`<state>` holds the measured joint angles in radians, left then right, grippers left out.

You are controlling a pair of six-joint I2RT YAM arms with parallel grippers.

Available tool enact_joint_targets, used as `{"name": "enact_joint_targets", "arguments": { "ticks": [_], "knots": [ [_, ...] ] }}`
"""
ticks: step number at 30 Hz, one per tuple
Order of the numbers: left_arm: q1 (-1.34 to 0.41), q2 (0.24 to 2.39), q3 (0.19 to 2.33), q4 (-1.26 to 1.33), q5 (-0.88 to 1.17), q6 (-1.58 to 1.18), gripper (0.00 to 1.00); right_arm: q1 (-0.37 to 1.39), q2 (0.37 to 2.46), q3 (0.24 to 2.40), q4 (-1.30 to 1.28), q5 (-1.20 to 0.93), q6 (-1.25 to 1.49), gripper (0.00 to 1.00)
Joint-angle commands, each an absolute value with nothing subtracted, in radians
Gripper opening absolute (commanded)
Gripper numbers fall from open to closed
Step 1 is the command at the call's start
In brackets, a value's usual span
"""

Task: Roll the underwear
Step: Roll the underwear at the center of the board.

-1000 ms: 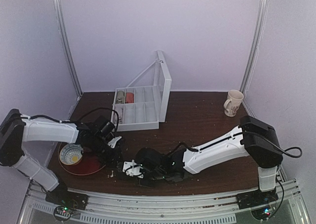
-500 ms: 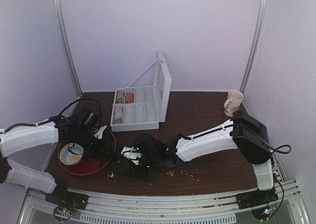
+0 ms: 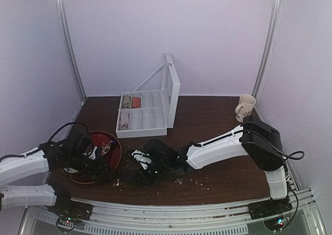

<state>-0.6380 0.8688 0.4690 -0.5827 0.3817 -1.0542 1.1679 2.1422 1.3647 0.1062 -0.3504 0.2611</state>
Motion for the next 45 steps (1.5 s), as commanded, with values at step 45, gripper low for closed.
{"name": "enact_joint_targets", "arguments": {
  "ticks": [45],
  "knots": [
    [-0.951, 0.787, 0.267, -0.097, -0.035, -1.537, 0.70, 1.246, 2.174, 1.181, 0.081, -0.155, 0.466, 0.00]
  ]
}}
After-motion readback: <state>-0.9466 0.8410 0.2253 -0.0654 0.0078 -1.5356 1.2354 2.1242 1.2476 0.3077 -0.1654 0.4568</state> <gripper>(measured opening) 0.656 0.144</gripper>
